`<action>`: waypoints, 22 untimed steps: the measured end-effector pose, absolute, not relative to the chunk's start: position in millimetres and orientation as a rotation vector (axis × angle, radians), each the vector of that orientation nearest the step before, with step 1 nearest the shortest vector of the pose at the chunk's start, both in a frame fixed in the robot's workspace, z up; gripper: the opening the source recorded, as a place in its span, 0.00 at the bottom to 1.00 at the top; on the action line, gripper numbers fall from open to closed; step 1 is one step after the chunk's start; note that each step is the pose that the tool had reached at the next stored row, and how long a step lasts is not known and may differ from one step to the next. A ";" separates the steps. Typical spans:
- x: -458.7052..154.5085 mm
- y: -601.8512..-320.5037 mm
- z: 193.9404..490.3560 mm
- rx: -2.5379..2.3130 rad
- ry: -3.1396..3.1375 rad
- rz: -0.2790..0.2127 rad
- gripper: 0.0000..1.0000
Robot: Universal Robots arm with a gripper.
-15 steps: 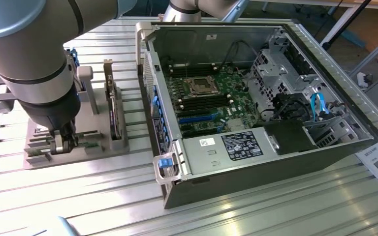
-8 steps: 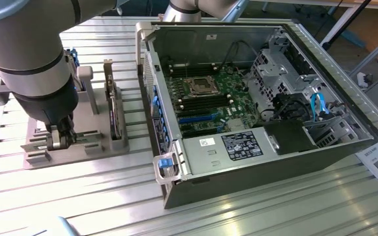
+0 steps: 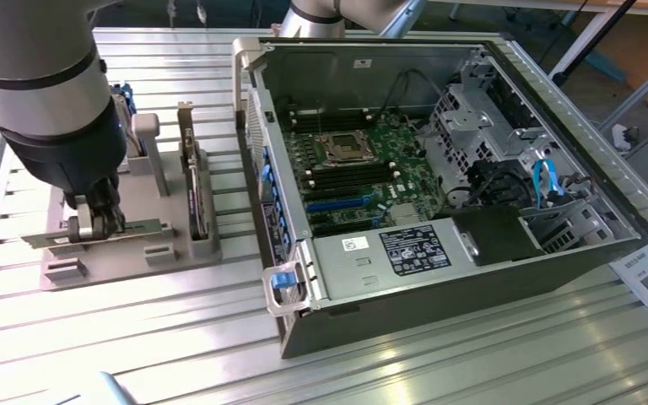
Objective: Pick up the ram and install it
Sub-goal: 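Pick up the ram and move it above insertion slot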
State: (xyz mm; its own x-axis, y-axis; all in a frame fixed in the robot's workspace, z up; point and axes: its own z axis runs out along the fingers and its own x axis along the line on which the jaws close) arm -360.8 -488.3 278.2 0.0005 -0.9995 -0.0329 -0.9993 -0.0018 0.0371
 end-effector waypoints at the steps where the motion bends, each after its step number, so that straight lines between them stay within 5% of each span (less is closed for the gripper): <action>1: -360.7 -488.3 282.0 2.220 -2.217 -0.078 0.12; 22: -359.9 -488.3 355.9 2.221 -2.218 -0.080 0.12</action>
State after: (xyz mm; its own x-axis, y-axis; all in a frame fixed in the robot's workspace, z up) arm -359.9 -488.3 355.9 0.0005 -0.9994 -0.0348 -0.9993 -0.0018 0.0371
